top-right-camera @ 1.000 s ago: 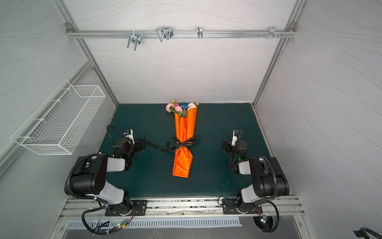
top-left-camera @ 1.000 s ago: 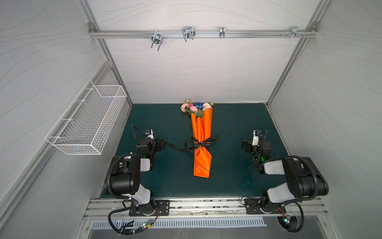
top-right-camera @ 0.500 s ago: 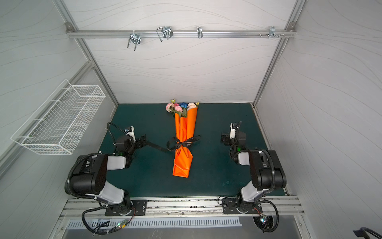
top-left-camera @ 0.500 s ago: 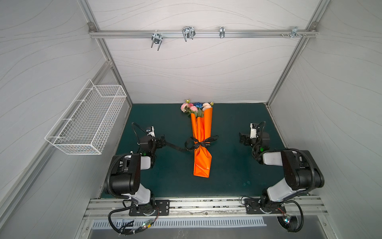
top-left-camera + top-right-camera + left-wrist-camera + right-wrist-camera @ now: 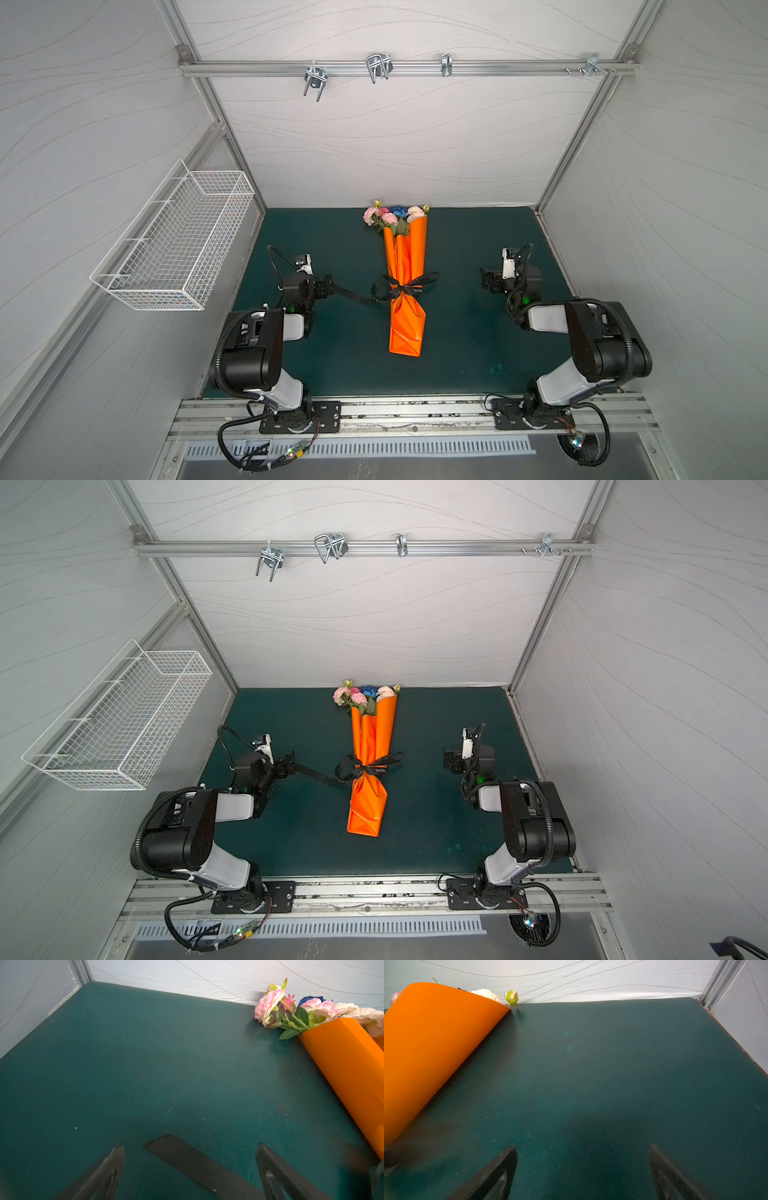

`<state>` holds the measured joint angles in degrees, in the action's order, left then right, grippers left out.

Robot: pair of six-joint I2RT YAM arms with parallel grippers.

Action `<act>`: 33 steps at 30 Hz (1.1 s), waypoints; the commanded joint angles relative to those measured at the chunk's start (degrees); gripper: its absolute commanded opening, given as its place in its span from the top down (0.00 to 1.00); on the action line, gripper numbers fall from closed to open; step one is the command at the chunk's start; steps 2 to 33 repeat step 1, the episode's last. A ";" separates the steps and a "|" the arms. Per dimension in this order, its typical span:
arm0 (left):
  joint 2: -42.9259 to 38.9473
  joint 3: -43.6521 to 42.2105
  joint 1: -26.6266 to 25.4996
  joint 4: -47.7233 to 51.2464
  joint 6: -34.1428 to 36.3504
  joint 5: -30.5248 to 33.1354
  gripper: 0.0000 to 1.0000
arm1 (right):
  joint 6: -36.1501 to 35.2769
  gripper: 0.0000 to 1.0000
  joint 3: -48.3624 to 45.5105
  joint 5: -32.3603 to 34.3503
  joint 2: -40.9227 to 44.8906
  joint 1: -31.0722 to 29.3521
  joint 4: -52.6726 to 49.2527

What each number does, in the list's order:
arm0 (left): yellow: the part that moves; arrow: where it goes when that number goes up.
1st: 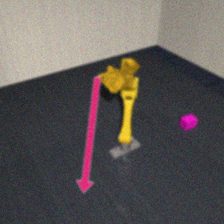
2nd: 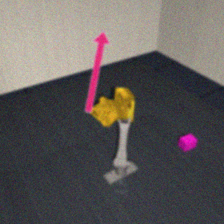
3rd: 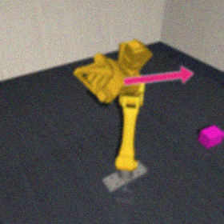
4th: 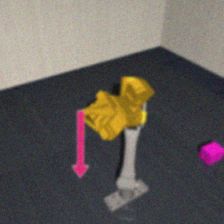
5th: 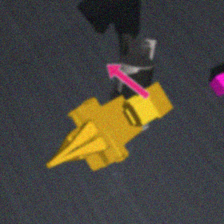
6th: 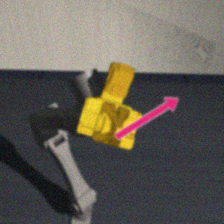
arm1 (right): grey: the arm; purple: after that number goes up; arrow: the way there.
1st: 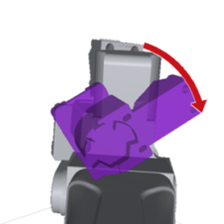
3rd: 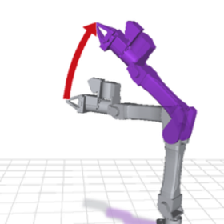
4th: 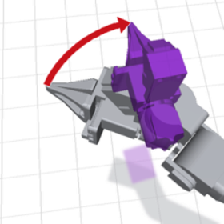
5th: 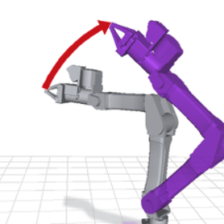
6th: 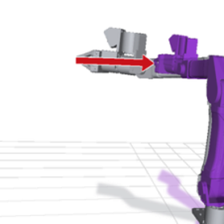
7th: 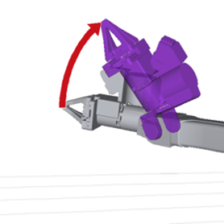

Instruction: Tie the bouquet of fake flowers

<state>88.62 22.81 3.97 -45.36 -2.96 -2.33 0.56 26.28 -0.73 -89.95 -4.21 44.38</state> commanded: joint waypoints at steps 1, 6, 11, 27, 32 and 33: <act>0.24 1.76 -0.27 -1.67 1.03 0.38 0.01 | -1.00 0.01 0.00 -0.34 -0.07 -0.19 -0.70; 0.24 1.76 -0.27 -1.67 1.03 0.38 0.01 | -1.00 0.01 0.00 -0.34 -0.07 -0.19 -0.70; 0.24 1.76 -0.27 -1.67 1.03 0.38 0.01 | -1.00 0.01 0.00 -0.34 -0.07 -0.19 -0.70; 0.24 1.76 -0.27 -1.67 1.03 0.38 0.01 | -1.00 0.01 0.00 -0.34 -0.07 -0.19 -0.70; 0.24 1.76 -0.27 -1.67 1.03 0.38 0.01 | -1.00 0.01 0.00 -0.34 -0.07 -0.19 -0.70; 0.24 1.76 -0.27 -1.67 1.03 0.38 0.01 | -1.00 0.01 0.00 -0.34 -0.07 -0.19 -0.70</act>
